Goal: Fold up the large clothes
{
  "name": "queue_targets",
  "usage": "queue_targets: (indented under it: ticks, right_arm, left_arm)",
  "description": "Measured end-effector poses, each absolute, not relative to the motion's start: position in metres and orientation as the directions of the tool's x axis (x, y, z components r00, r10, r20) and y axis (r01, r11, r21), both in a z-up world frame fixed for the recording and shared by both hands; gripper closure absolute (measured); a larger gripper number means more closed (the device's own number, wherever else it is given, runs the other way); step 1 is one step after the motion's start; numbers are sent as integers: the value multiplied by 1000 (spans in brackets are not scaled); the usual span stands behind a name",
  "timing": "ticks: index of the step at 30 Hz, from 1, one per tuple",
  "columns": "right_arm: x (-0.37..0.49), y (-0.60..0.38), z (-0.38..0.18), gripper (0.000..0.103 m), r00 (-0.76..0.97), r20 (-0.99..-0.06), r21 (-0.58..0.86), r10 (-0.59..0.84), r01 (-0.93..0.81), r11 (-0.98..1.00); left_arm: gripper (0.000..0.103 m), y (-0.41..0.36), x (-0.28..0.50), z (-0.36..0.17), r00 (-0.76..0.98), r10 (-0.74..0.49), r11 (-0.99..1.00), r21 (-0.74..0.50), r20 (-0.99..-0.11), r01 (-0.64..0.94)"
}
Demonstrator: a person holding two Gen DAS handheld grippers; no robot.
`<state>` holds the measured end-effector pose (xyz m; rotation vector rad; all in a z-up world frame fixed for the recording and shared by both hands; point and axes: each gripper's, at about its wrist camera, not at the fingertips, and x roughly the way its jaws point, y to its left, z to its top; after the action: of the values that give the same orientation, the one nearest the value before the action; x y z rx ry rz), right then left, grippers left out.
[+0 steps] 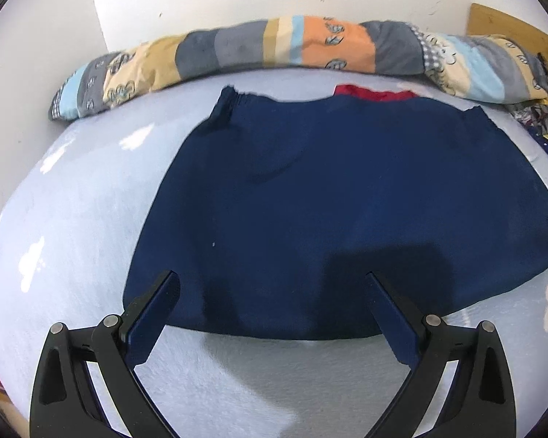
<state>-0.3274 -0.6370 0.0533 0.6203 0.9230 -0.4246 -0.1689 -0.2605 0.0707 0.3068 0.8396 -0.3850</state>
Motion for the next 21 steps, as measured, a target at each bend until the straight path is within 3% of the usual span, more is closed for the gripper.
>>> queue_targets:
  ticks: [6,11,21]
  right_arm:
    - [-388,-686,56,53,587,-807,430,-60,655,621]
    - [-423,-709,40,53,652,-757,591,43,656,470]
    - [-428,-704,23,53,666,-737,645,115,643,412]
  left_arm:
    - [3,-268,-169,69,596,-218,879,110,-773,463]
    - [3,-273,-172,72,597,-230,876,104,-769,470]
    - [3,-281,-178,69,574,-265,872,62,-775,486]
